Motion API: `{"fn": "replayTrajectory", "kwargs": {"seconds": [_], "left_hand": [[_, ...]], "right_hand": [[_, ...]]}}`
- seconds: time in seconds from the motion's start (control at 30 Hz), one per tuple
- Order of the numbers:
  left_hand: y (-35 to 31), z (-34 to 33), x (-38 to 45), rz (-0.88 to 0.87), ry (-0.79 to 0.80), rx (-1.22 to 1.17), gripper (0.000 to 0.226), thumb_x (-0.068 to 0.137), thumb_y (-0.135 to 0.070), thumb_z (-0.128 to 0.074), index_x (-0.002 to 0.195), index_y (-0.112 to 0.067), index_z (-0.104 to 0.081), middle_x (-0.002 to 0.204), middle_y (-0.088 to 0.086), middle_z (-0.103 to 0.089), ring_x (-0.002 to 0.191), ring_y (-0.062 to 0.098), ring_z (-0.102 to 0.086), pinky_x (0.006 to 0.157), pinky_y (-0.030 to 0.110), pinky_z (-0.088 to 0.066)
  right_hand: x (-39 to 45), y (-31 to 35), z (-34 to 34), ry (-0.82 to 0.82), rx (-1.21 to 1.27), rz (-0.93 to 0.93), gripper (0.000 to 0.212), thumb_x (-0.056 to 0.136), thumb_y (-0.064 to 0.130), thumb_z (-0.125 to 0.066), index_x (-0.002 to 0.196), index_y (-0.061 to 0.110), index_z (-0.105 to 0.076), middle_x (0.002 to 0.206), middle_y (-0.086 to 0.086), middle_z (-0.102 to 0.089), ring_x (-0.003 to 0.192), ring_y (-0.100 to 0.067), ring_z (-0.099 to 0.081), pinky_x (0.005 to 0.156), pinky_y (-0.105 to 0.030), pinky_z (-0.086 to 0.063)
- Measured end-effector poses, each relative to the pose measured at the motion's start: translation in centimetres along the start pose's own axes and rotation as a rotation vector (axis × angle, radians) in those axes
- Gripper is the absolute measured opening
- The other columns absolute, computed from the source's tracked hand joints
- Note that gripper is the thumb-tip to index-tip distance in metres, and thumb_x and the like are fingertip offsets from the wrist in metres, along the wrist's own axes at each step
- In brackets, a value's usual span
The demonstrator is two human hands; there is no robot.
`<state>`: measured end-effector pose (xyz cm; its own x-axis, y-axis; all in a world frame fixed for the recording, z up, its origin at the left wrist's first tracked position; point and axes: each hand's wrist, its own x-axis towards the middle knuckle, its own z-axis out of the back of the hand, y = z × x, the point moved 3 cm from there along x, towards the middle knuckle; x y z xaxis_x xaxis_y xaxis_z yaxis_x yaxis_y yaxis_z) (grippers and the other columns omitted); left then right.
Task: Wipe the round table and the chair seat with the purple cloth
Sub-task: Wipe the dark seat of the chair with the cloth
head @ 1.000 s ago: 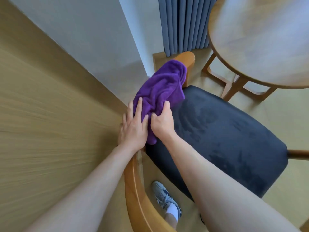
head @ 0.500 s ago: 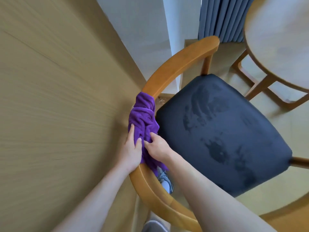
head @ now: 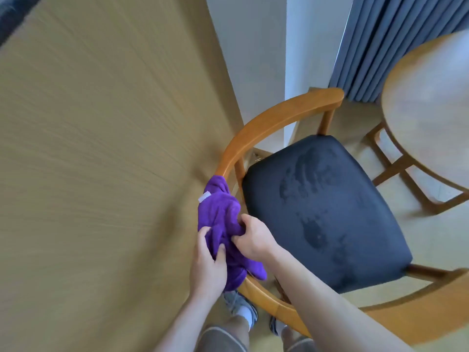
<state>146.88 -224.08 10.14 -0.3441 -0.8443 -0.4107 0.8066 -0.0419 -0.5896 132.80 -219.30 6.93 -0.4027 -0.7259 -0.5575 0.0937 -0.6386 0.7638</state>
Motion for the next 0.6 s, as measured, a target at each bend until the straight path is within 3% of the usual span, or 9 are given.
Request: {"fn": "replayTrajectory", "kwargs": {"seconds": [0.1, 0.2, 0.27, 0.37, 0.43, 0.5, 0.6], "left_hand": [[0.5, 1.0, -2.1, 0.069, -0.02, -0.038, 0.022, 0.093, -0.017, -0.068, 0.094, -0.032, -0.052, 0.087, -0.012, -0.068, 0.086, 0.022, -0.065, 0.066, 0.033, -0.042], [0.2, 2.5, -4.1, 0.054, 0.023, -0.047, 0.023, 0.087, -0.023, -0.076, 0.085, -0.029, -0.053, 0.073, -0.012, -0.066, 0.068, 0.007, -0.061, 0.061, 0.029, -0.044], [-0.2, 3.7, -5.2, 0.005, 0.037, -0.015, 0.024, 0.087, -0.025, -0.076, 0.082, -0.029, -0.053, 0.073, -0.014, -0.065, 0.067, 0.005, -0.059, 0.061, 0.026, -0.046], [-0.8, 5.9, -6.6, -0.086, 0.017, 0.062, 0.026, 0.087, -0.027, -0.076, 0.08, -0.031, -0.052, 0.068, -0.015, -0.061, 0.063, 0.003, -0.055, 0.054, 0.018, -0.039], [-1.2, 7.6, -7.9, -0.137, 0.003, 0.142, 0.026, 0.087, -0.03, -0.075, 0.08, -0.033, -0.05, 0.069, -0.015, -0.061, 0.061, 0.004, -0.055, 0.052, 0.019, -0.036], [-1.7, 9.4, -9.3, -0.18, -0.003, 0.205, 0.023, 0.089, -0.029, -0.073, 0.084, -0.035, -0.052, 0.076, -0.014, -0.064, 0.071, 0.012, -0.061, 0.063, 0.031, -0.048], [-2.5, 12.3, -11.8, -0.232, -0.007, 0.319, 0.015, 0.094, -0.023, -0.067, 0.1, -0.036, -0.067, 0.1, -0.012, -0.07, 0.092, 0.022, -0.066, 0.078, 0.034, -0.052]], "right_hand": [[-1.8, 1.4, 2.1, -0.057, 0.025, 0.058, 0.023, 0.075, 0.003, -0.06, 0.076, 0.025, -0.05, 0.074, 0.01, -0.057, 0.068, -0.014, -0.053, 0.049, -0.015, -0.033], [-4.4, 2.4, 3.7, -0.058, 0.042, 0.114, 0.025, 0.069, -0.004, -0.058, 0.08, 0.019, -0.054, 0.077, 0.006, -0.056, 0.069, -0.012, -0.052, 0.049, -0.014, -0.04], [-6.5, 3.0, 4.9, -0.06, 0.055, 0.139, 0.023, 0.068, -0.002, -0.058, 0.081, 0.016, -0.057, 0.083, 0.004, -0.057, 0.076, -0.016, -0.055, 0.055, -0.015, -0.043], [-9.8, 4.0, 6.5, -0.007, 0.087, 0.11, 0.018, 0.071, 0.008, -0.059, 0.086, 0.017, -0.063, 0.088, 0.001, -0.064, 0.081, -0.018, -0.061, 0.065, -0.029, -0.049], [-12.0, 4.5, 7.1, 0.004, 0.044, 0.09, 0.017, 0.078, 0.014, -0.057, 0.091, 0.02, -0.066, 0.094, 0.003, -0.067, 0.087, -0.016, -0.063, 0.068, -0.029, -0.048], [-14.3, 4.9, 7.4, -0.035, -0.062, 0.1, 0.019, 0.086, 0.015, -0.054, 0.093, 0.024, -0.069, 0.098, 0.008, -0.066, 0.093, -0.012, -0.062, 0.071, -0.026, -0.047], [-18.1, 5.6, 7.5, -0.105, -0.198, 0.101, 0.026, 0.093, 0.012, -0.051, 0.09, 0.021, -0.075, 0.096, 0.01, -0.07, 0.093, -0.011, -0.064, 0.074, -0.026, -0.052]]}}
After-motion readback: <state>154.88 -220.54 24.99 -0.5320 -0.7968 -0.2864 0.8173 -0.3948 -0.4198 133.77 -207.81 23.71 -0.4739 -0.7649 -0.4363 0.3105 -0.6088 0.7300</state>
